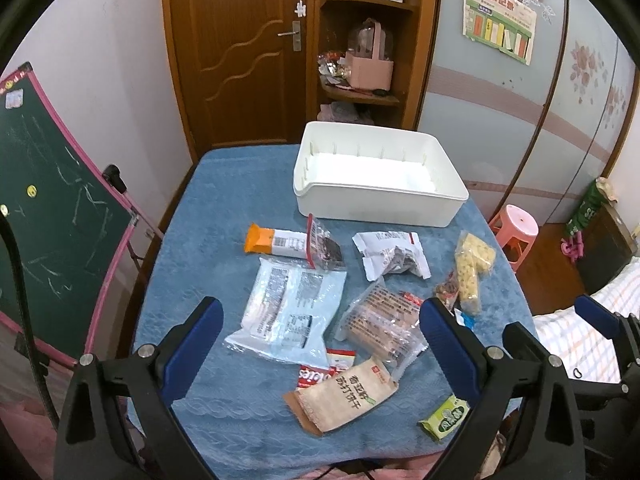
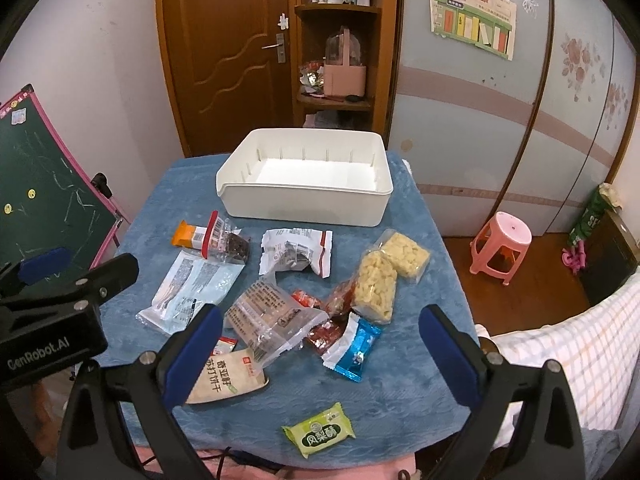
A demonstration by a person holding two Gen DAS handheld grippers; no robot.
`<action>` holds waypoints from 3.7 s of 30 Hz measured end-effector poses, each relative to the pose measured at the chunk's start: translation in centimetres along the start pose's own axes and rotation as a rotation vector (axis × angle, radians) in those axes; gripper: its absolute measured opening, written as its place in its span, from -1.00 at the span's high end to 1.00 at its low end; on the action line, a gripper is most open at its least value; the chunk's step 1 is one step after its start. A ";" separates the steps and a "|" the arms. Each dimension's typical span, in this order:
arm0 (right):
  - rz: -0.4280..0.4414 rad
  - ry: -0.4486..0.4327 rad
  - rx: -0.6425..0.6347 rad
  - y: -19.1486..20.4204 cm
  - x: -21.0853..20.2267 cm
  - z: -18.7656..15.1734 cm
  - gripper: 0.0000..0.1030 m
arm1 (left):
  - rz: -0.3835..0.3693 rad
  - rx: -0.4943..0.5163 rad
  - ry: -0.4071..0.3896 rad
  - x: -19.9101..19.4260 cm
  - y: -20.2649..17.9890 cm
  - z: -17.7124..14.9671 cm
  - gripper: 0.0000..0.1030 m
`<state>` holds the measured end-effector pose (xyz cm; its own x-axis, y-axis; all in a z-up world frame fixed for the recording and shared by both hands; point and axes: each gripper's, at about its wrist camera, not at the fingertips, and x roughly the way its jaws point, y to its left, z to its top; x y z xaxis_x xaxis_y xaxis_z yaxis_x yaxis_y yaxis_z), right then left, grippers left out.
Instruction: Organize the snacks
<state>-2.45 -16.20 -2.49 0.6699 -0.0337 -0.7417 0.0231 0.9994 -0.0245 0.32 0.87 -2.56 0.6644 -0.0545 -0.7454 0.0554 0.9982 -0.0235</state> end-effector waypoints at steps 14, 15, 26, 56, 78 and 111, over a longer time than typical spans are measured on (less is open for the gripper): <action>-0.017 -0.048 -0.045 -0.3 -1.8 1.7 -0.93 | 0.013 0.030 -0.053 -1.3 0.3 1.4 -0.91; -0.012 -0.052 -0.044 -0.3 -1.9 2.0 -0.93 | 0.017 0.038 -0.060 -1.5 0.2 1.7 -0.91; -0.004 -0.041 -0.048 -1.3 -1.8 3.8 -0.93 | -0.032 0.070 -0.126 -3.6 1.1 3.6 -0.91; 0.017 0.235 -0.095 -3.9 6.9 -5.4 -0.93 | -0.144 0.410 0.293 8.5 -3.2 -7.0 -0.91; 0.219 0.527 -0.193 -3.3 14.2 -11.7 -0.93 | -0.163 0.377 0.535 16.4 -2.2 -10.7 -0.91; 0.260 0.481 -0.249 0.1 13.5 -12.0 0.68 | -0.215 0.351 0.533 15.7 -1.4 -9.3 -0.25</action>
<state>-2.30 -16.52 -20.57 0.2175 0.1579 -0.9632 -0.3099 0.9469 0.0852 3.77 -1.19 -20.42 0.1574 -0.1412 -0.9774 0.4442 0.8941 -0.0576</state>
